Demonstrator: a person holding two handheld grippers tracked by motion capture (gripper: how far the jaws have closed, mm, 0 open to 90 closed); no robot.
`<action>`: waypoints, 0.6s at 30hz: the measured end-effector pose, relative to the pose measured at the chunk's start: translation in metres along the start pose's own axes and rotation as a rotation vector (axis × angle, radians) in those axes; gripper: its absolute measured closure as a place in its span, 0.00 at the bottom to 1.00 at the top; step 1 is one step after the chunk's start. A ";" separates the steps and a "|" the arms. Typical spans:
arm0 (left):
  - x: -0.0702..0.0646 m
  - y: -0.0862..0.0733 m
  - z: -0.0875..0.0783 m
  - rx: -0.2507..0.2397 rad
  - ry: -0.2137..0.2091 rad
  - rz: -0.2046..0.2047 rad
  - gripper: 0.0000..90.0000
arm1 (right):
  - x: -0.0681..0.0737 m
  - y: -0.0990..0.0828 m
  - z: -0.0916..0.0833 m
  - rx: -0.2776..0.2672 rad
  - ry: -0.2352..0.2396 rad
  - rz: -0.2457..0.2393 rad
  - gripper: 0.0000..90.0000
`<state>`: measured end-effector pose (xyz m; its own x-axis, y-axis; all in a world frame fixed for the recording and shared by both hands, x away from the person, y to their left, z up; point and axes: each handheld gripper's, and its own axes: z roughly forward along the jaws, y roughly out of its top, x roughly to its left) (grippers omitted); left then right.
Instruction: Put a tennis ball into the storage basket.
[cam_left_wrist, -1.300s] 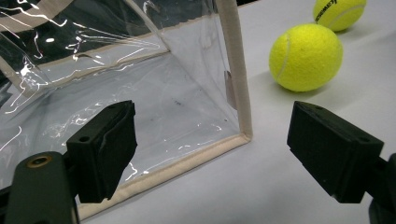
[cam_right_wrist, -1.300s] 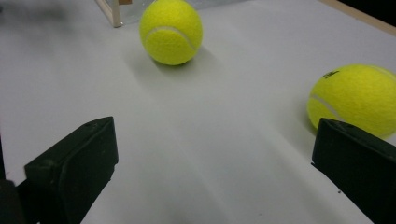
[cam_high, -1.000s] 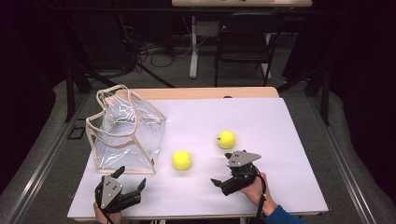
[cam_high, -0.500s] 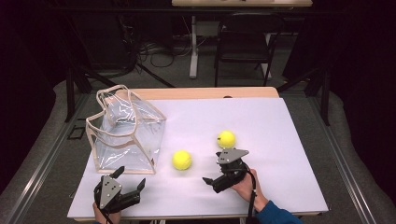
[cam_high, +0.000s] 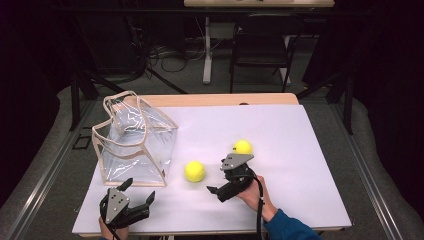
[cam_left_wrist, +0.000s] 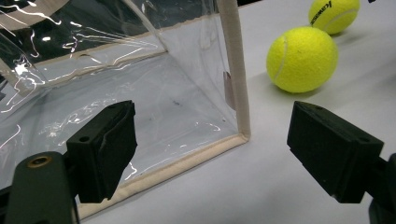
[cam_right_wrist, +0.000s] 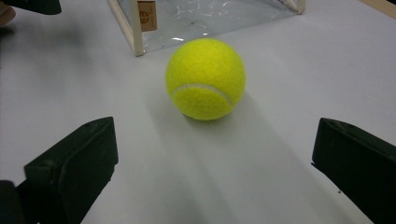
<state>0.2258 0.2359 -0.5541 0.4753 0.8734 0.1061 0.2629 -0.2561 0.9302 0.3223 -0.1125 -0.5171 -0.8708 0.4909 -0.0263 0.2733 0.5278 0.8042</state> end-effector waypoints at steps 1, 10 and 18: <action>0.000 0.000 0.000 0.000 0.000 0.000 0.18 | 0.000 0.000 0.000 0.000 0.000 0.000 0.00; 0.000 0.000 0.000 0.002 -0.002 0.002 0.18 | -0.004 0.008 0.008 0.013 -0.011 0.006 0.00; 0.001 0.000 0.001 0.002 -0.008 -0.003 0.18 | -0.007 0.012 0.022 0.039 -0.003 0.011 0.00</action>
<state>0.2267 0.2363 -0.5544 0.4814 0.8707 0.1002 0.2664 -0.2543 0.9297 0.3406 -0.0942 -0.5199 -0.8662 0.4993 -0.0192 0.2988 0.5485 0.7809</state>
